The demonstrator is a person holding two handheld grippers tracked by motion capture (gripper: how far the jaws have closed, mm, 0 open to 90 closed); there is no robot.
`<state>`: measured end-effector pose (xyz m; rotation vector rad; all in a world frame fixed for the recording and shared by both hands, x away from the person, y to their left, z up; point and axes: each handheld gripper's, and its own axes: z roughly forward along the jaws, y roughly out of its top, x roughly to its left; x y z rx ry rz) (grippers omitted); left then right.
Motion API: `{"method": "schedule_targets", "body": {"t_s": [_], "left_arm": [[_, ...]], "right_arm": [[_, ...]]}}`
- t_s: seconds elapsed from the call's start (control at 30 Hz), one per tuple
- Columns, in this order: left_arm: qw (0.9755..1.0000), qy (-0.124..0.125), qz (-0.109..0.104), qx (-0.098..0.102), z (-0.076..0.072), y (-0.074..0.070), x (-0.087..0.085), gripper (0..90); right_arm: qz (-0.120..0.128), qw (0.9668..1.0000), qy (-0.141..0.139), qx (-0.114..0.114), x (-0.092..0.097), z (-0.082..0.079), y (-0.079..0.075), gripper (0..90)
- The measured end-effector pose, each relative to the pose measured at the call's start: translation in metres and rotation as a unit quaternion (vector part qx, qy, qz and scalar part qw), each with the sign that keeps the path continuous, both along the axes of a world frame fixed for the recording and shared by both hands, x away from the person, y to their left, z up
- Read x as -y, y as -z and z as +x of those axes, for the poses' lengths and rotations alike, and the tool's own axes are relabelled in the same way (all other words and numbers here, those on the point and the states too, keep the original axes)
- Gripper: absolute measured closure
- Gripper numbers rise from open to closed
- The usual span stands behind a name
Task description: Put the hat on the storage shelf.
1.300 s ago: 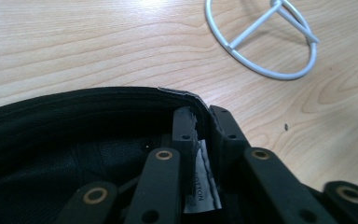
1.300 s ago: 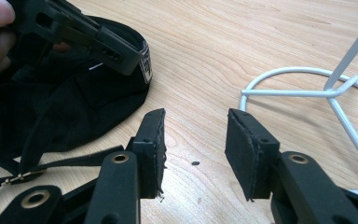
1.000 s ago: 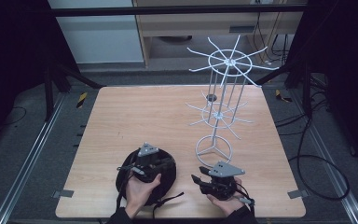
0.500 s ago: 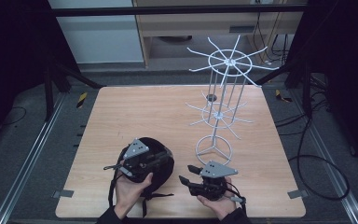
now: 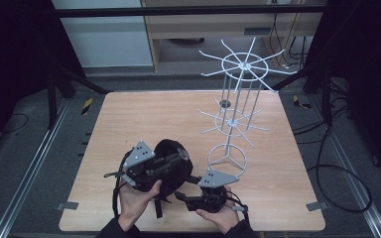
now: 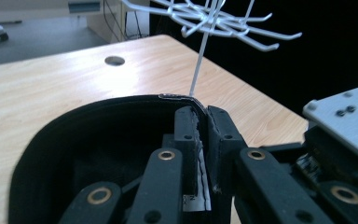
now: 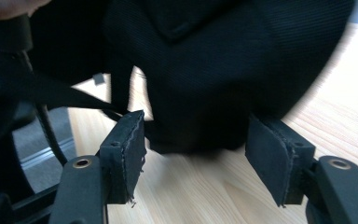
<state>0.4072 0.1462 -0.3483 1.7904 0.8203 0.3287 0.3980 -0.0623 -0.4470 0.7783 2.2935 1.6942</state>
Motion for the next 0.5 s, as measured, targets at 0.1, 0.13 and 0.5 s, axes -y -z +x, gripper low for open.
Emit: {"method": "schedule_targets", "body": {"t_s": [0.1,0.13,0.5], "left_arm": [[0.9999,0.005,-0.013,0.001,-0.002,-0.003,0.000,83.2],[0.9999,0.007,-0.015,0.002,-0.003,-0.003,0.000,83.3],[0.9993,-0.004,-0.037,0.005,-0.003,0.000,-0.019,83.6]], "right_arm": [[0.010,1.0000,-0.002,-0.002,-0.004,0.001,-0.001,36.8],[0.011,0.9999,-0.001,-0.005,-0.006,0.002,-0.001,36.8],[-0.009,0.9990,0.041,0.013,0.004,0.006,-0.005,88.0]]}}
